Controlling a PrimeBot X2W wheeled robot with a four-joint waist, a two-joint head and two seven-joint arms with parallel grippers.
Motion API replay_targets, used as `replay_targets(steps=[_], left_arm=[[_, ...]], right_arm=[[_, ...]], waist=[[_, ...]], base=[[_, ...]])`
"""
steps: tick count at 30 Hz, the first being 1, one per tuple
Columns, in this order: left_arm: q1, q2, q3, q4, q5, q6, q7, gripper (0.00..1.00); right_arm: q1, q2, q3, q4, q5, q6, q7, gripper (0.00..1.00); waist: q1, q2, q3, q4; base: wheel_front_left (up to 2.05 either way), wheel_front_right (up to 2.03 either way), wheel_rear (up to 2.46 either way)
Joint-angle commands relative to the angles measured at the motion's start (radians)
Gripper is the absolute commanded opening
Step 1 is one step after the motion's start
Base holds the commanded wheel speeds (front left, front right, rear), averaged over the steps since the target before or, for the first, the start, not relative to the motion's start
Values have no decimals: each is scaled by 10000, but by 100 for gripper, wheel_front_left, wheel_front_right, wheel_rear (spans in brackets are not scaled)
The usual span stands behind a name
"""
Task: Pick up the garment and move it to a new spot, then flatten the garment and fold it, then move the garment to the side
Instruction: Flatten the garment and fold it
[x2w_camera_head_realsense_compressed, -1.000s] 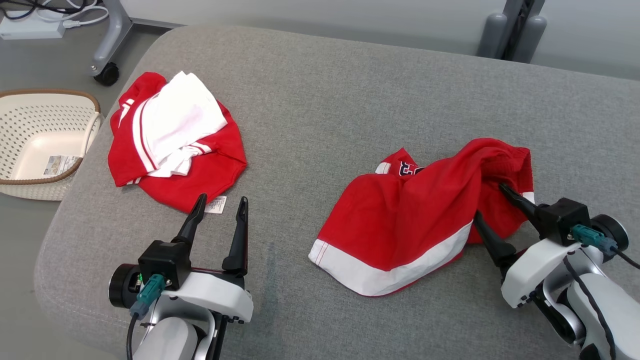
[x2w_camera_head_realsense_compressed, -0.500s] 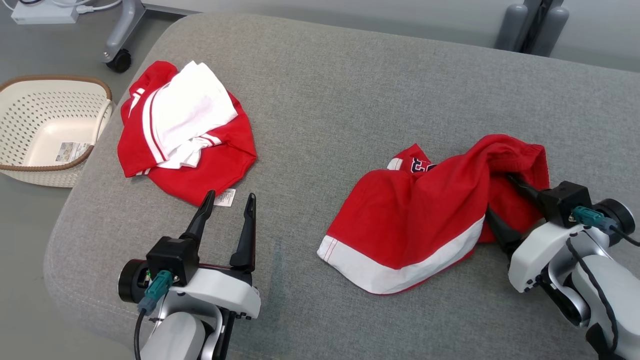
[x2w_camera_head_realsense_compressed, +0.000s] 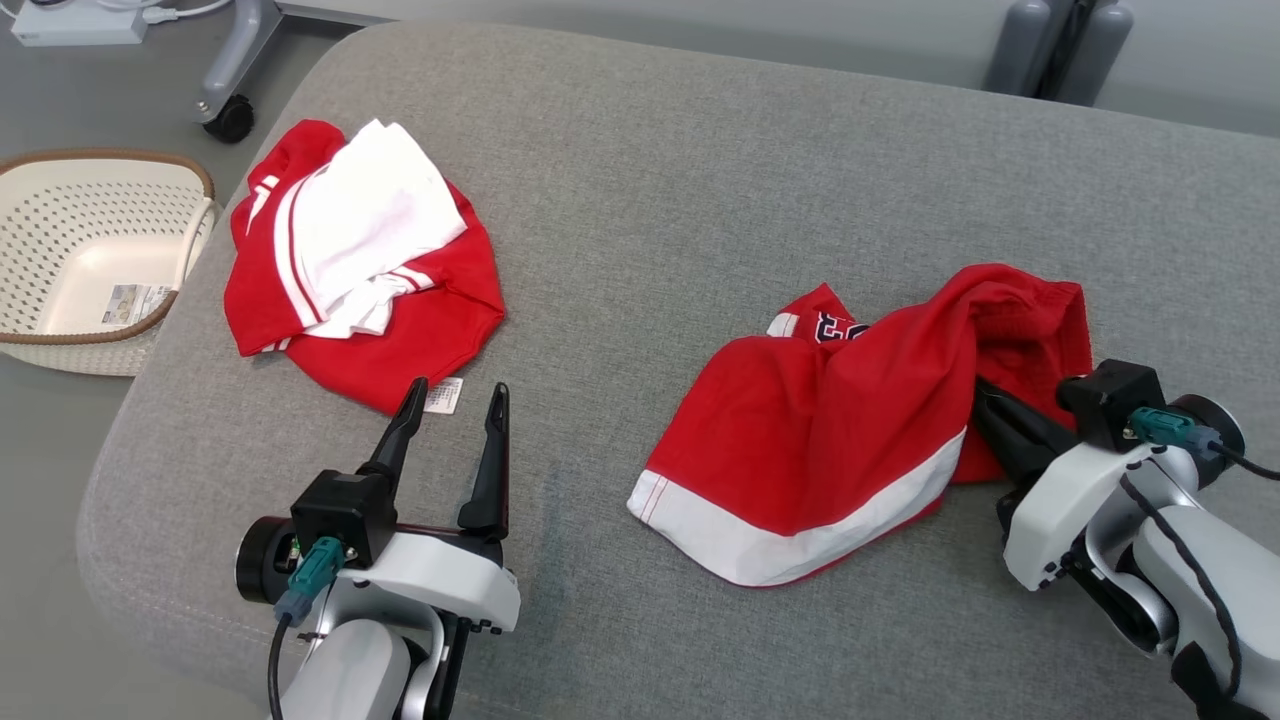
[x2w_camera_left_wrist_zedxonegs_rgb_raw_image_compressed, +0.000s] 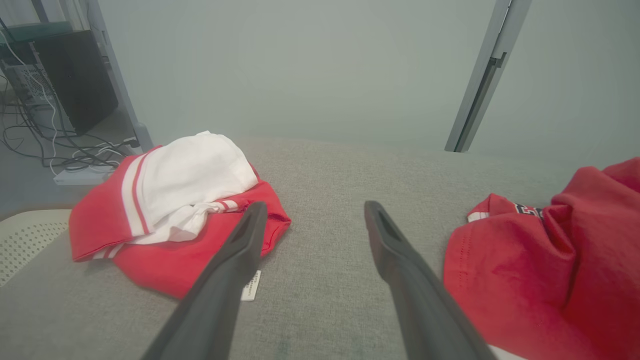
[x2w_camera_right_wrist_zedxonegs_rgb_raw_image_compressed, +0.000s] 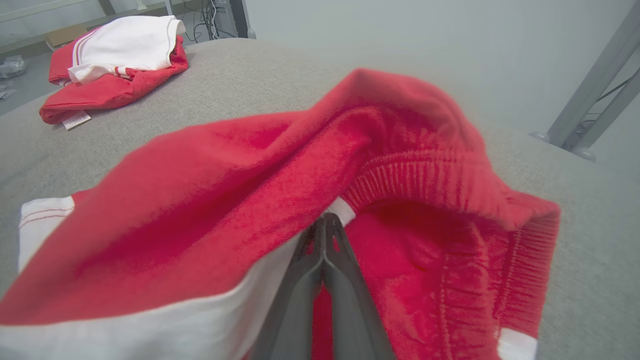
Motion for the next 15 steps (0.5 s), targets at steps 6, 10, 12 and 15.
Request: replay_targets(steps=[6,10,12,15], left_arm=[[-104,34,77,45,51,-24,-65,100],[-4,92,127,27,63,12,-75,100],[56,152,158,6,71,46,-79,100],[98,238,183,-49,94,60,-73,100]], right_arm=[[333,-514,-240,-605,440,3,-333,0],[896,-533,-966,-1022,446,3,-571,0],[1277,-374,-1416,-1236,383,3,-654,0],[1792,-52,-2262,-1530,96,3,-727,30]], waist=[[0,0,-123,-340],[0,0,-254,-590],[0,0,-321,-744],[0,0,-396,-976]], base=[[0,0,0],[0,0,0],[0,0,0],[0,0,0]])
